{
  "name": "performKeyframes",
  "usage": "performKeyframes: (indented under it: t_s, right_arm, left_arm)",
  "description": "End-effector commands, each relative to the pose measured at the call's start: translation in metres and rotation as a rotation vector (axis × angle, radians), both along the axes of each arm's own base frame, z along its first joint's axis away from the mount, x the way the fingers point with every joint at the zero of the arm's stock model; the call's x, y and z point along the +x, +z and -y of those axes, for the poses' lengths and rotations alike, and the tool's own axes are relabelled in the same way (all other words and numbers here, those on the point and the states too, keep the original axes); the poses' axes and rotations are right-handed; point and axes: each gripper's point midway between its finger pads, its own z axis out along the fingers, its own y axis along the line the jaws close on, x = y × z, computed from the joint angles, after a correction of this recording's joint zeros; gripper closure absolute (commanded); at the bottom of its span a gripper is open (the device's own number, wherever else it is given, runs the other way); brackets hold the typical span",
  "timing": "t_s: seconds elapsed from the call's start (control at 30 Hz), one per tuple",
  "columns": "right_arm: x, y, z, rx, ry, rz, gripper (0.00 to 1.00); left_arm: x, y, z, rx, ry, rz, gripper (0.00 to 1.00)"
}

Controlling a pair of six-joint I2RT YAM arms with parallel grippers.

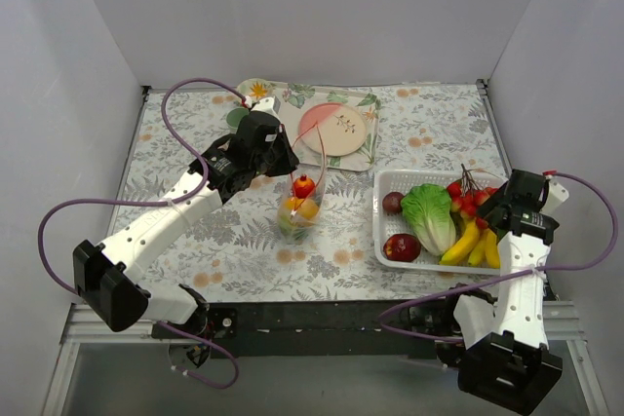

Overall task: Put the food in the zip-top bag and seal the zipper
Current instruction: Pick up the fake fruit from the bin.

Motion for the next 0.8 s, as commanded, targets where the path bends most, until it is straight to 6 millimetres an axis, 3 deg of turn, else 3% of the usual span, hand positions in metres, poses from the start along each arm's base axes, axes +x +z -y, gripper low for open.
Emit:
performKeyframes:
  t_s: [0.0,0.17,0.33,0.5,0.6,0.7,0.77]
  right_arm:
    - [0.016,0.019,-0.007,0.007,0.088,0.081,0.09]
    - [0.037,0.025,-0.048,0.14,0.25,0.143,0.15]
    - [0.053,0.031,-0.12,0.117,0.402,0.115,0.15]
    - [0.043,0.014,-0.183,0.164,0.531,0.04,0.14]
    - [0.03,-0.002,-0.209,0.198,0.59,-0.01,0.13]
    - [0.014,-0.021,-0.226,0.238,0.635,-0.071,0.12]
    - [0.004,-0.034,-0.223,0.256,0.599,-0.113,0.08]
  left_arm:
    - [-0.003,0.015,-0.004,-0.026,-0.011,0.042,1.0]
    - [-0.003,0.012,-0.006,-0.018,-0.005,0.037,1.0]
    - [0.0,0.014,-0.008,-0.009,0.008,0.043,1.0]
    - [0.002,0.014,-0.011,0.0,0.024,0.046,1.0]
    - [0.003,0.014,-0.012,0.001,0.033,0.044,1.0]
    - [0.003,0.011,-0.012,0.004,0.035,0.035,1.0]
    - [0.004,0.01,-0.012,0.005,0.038,0.033,1.0]
